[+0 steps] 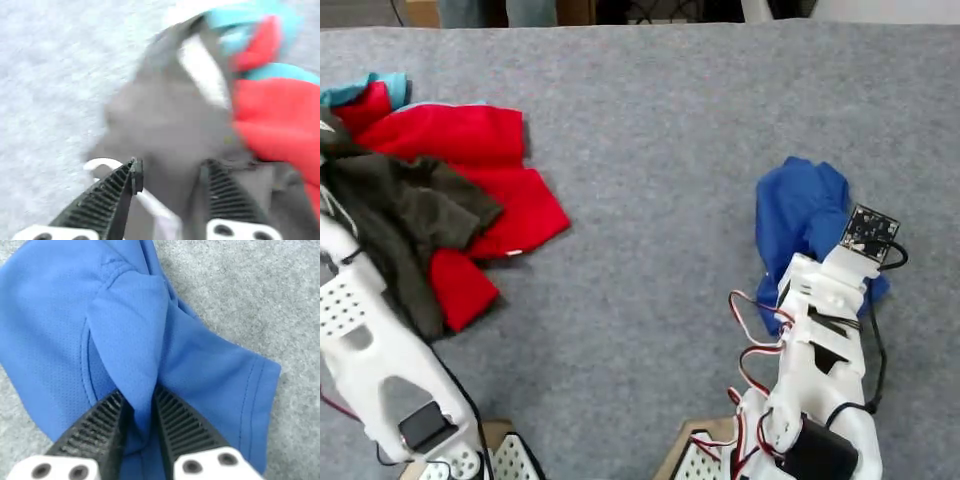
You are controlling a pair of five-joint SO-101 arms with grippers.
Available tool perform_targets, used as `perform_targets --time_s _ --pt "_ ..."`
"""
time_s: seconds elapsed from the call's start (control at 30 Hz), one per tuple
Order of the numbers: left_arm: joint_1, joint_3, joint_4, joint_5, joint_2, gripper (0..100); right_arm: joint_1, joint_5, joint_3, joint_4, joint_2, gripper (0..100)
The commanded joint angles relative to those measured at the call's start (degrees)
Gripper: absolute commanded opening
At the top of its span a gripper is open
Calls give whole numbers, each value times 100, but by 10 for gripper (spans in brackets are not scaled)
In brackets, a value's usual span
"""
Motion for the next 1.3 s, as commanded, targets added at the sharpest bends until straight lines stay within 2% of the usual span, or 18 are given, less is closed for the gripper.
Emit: perform_targets --time_s 0.0,0.23,0.37,0.5,0.67,0.8,1.0,1.07,1.2,1.27 --pt "866 611 35 -62 -624 248 62 44 -13 -97 -101 15" --pt "2475 2413 -167 -44 -440 251 62 44 -13 -97 -101 15" --pt "2774 2993 -633 105 26 251 62 44 -13 -97 -101 15" --pt "2334 3029 -967 369 747 216 62 44 -13 -97 -101 15" --pt "1516 2299 -1002 141 1178 26 62 44 -13 -97 -101 15" --pt "752 1314 -923 -158 1196 27 62 44 -13 -97 -101 15" --pt "-453 -646 -932 -167 1248 30 62 44 -13 -97 -101 15" --pt "-743 -857 -976 -167 1213 32 62 44 -13 -97 -101 15" --pt "-822 -752 -932 -167 1196 36 62 44 -13 -97 -101 15" --pt "-681 -752 -651 -167 1196 77 62 44 -13 -97 -101 15"
